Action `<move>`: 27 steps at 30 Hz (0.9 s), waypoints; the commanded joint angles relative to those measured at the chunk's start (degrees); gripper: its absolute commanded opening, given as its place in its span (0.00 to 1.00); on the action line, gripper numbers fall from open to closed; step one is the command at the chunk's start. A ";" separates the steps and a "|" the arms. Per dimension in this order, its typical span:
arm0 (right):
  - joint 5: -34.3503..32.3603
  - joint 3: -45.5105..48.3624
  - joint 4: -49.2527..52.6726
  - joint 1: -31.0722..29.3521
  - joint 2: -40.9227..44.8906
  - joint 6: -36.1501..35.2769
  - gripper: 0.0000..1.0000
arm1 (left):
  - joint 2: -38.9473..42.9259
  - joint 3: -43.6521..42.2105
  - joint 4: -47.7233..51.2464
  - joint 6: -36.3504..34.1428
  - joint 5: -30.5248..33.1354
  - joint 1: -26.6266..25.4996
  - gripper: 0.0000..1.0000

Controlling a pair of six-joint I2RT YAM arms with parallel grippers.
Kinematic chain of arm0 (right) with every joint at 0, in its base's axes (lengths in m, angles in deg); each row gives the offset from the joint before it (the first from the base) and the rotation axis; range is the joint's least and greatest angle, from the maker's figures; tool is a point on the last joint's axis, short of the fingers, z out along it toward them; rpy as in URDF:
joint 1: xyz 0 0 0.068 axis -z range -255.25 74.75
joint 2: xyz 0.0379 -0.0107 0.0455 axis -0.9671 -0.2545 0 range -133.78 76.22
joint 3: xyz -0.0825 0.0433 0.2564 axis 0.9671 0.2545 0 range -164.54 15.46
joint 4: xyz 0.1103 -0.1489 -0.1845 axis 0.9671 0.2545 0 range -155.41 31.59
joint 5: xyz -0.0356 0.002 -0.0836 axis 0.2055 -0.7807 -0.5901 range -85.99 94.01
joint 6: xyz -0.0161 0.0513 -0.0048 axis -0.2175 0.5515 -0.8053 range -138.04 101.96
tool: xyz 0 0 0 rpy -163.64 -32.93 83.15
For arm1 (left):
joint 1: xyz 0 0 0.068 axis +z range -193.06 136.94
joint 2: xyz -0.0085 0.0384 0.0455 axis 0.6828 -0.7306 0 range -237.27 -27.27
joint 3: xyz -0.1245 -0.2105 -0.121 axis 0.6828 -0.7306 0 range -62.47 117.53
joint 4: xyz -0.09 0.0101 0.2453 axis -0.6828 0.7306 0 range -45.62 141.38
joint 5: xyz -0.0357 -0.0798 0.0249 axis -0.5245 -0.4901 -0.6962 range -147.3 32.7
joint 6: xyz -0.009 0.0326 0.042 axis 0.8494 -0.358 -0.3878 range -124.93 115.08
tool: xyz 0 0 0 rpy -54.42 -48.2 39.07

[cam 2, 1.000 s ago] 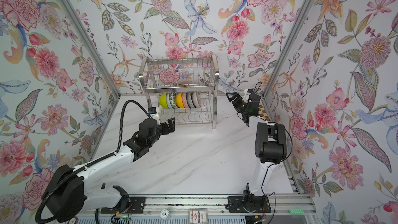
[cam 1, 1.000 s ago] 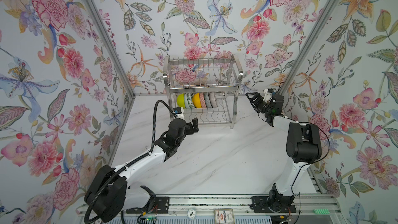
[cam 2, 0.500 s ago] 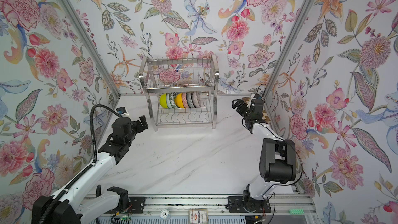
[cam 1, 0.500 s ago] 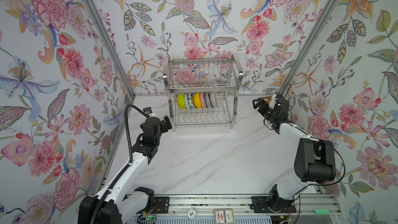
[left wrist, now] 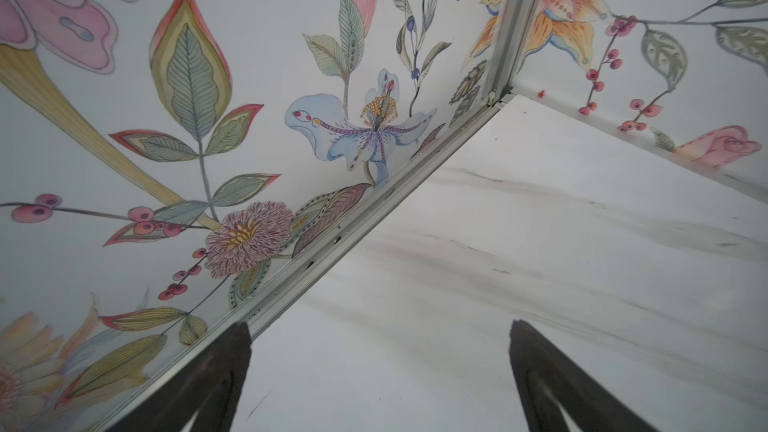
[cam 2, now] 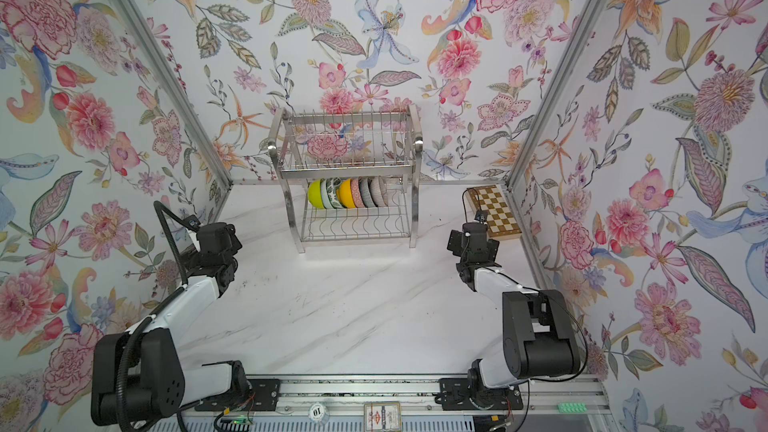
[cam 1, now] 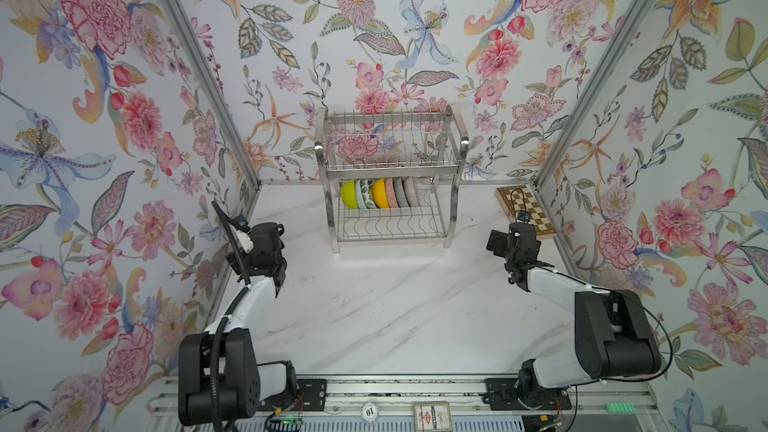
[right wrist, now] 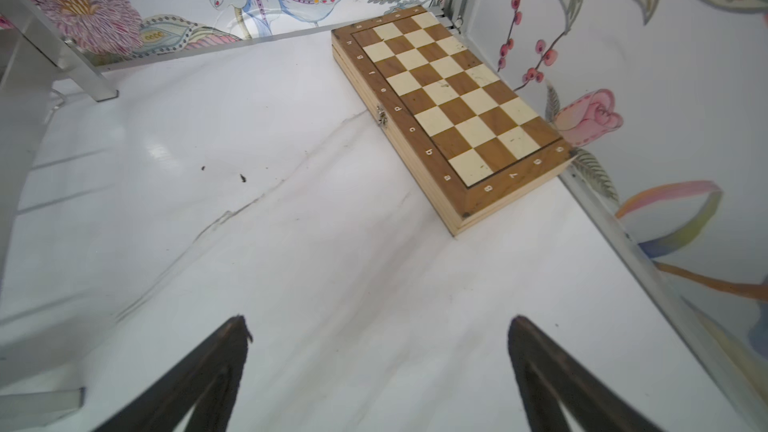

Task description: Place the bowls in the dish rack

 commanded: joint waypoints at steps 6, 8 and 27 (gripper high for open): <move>-9.21 11.06 -16.53 -2.64 3.93 -8.44 0.99 | -6.65 -5.28 -11.90 3.18 -0.04 -0.15 0.99; -9.52 13.21 -20.36 -2.83 3.79 -7.75 0.98 | -7.61 -7.58 -18.00 1.59 -0.21 -0.88 0.99; -11.26 21.31 -48.84 -8.28 -3.01 -20.00 0.99 | -13.22 -16.82 -49.12 -18.69 -5.77 -11.21 0.99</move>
